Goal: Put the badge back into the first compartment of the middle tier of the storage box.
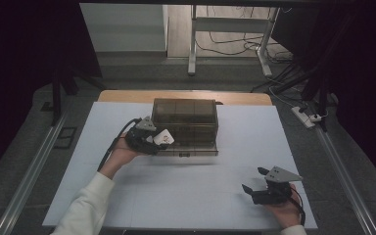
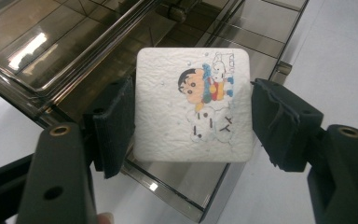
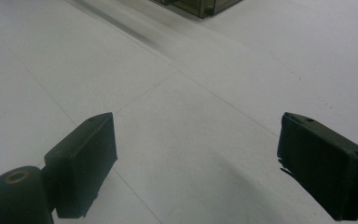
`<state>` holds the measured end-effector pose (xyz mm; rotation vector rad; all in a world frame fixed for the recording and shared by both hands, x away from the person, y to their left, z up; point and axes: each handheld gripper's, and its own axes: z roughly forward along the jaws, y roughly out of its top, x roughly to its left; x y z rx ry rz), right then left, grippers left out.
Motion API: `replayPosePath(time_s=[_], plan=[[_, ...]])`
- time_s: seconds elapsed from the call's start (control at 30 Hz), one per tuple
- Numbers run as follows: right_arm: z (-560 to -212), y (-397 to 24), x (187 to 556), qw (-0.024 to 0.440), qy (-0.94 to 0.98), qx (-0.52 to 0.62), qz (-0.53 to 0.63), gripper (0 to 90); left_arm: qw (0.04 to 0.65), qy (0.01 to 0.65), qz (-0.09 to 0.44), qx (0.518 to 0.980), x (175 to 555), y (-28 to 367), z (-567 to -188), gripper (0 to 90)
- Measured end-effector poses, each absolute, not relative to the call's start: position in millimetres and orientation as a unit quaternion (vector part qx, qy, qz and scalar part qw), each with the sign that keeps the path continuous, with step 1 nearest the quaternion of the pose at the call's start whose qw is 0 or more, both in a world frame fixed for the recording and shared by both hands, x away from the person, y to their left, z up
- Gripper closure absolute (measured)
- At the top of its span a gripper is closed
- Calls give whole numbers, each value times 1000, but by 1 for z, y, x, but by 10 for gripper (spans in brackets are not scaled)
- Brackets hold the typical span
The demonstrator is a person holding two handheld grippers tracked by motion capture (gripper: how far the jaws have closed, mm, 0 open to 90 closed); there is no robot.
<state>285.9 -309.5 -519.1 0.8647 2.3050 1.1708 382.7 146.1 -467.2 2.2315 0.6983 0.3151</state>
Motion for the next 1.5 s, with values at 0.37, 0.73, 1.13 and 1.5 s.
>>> replayPosePath(time_s=[0.37,0.73,1.13,1.5], plan=[[-519,-310,286,208,827,311,420,114,370,271,128,879,384,147,-471,299],[-518,-311,285,210,827,309,419,114,369,273,132,879,382,146,-471,285],[-518,-311,285,212,827,308,420,114,377,276,144,872,371,149,-468,286],[-517,-311,284,212,828,305,421,114,391,290,143,862,359,160,-470,286]])
